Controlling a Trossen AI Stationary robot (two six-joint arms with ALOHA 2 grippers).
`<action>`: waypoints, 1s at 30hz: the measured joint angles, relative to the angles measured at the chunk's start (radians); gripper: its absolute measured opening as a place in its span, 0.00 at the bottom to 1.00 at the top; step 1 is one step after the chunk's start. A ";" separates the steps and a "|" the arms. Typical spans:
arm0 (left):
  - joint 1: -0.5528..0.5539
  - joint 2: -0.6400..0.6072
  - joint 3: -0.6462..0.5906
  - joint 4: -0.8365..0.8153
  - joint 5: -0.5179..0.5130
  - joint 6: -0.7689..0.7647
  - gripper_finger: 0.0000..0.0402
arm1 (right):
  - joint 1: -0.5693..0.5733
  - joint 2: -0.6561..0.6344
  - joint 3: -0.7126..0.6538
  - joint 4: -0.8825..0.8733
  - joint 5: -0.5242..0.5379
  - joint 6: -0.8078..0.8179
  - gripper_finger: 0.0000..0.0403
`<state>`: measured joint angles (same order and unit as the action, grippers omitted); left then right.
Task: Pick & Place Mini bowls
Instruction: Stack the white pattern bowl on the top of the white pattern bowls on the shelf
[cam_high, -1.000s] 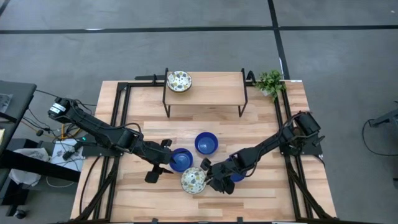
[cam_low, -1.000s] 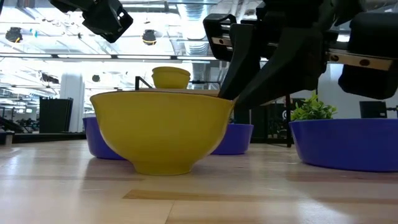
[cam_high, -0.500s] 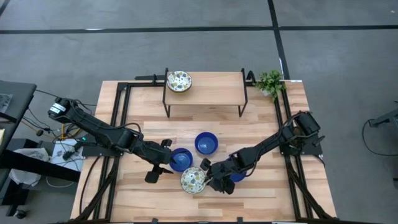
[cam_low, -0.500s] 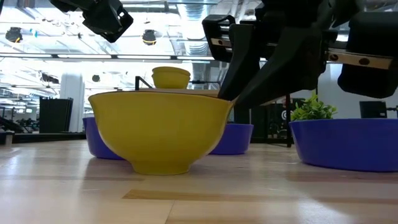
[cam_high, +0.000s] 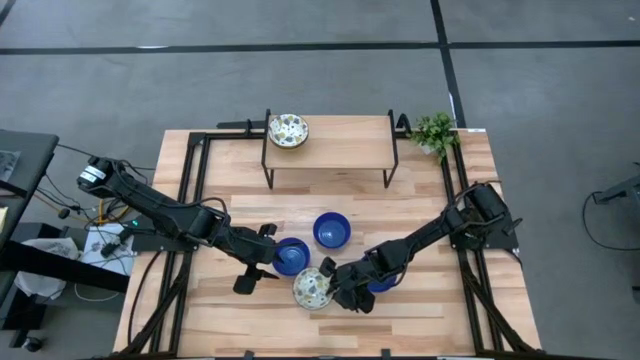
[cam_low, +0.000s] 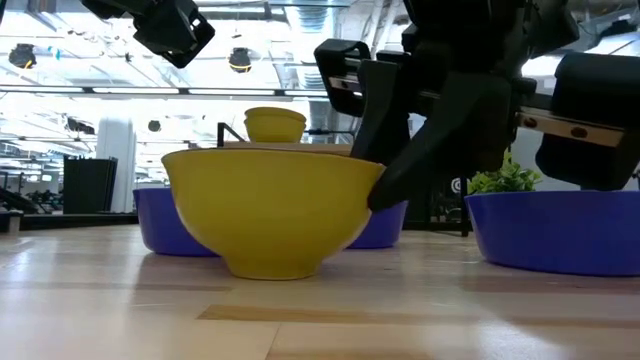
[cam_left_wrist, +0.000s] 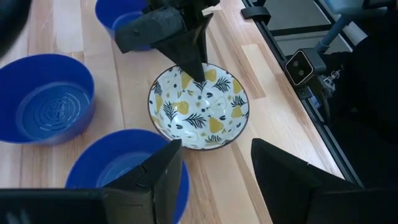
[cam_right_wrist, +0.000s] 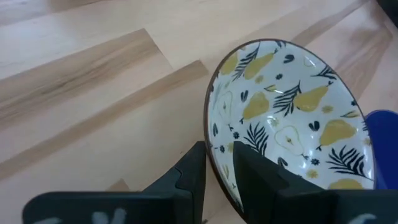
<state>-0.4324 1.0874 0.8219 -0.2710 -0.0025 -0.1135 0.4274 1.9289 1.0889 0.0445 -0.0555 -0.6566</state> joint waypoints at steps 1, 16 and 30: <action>0.000 0.000 0.000 0.000 0.000 0.000 0.48 | 0.000 0.000 0.000 0.000 0.000 0.000 0.17; 0.000 0.000 0.000 0.000 0.000 0.000 0.48 | 0.000 -0.001 0.015 -0.032 0.002 -0.034 0.01; -0.002 0.006 0.000 0.000 -0.001 0.108 0.48 | 0.004 0.000 0.197 -0.292 0.002 -0.060 0.01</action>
<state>-0.4339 1.0933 0.8223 -0.2708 -0.0038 -0.0056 0.4313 1.9285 1.2862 -0.2470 -0.0532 -0.7168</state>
